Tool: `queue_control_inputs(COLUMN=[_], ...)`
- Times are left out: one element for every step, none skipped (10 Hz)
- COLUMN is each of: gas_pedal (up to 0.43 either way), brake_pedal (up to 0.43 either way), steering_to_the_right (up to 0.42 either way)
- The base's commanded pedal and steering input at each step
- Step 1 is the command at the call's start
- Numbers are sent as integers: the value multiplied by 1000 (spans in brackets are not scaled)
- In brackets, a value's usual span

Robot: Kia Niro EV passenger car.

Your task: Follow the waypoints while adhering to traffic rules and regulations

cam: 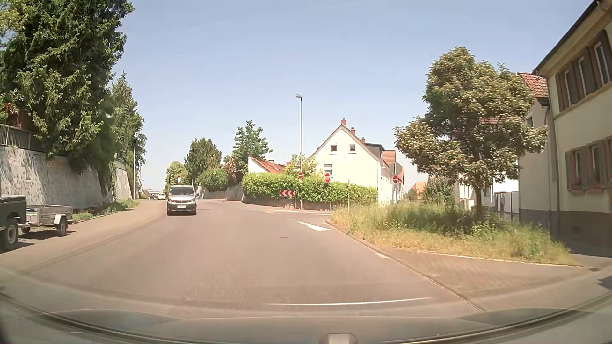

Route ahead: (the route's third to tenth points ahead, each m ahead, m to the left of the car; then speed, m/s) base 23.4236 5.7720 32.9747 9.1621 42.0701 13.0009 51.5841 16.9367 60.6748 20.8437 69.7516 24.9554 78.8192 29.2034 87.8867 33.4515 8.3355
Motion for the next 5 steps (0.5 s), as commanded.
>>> queue_control_inputs(gas_pedal=[118,118,118,118,130], brake_pedal=[0,0,0,0,0], steering_to_the_right=[-46,-49,-52,-55,-59])
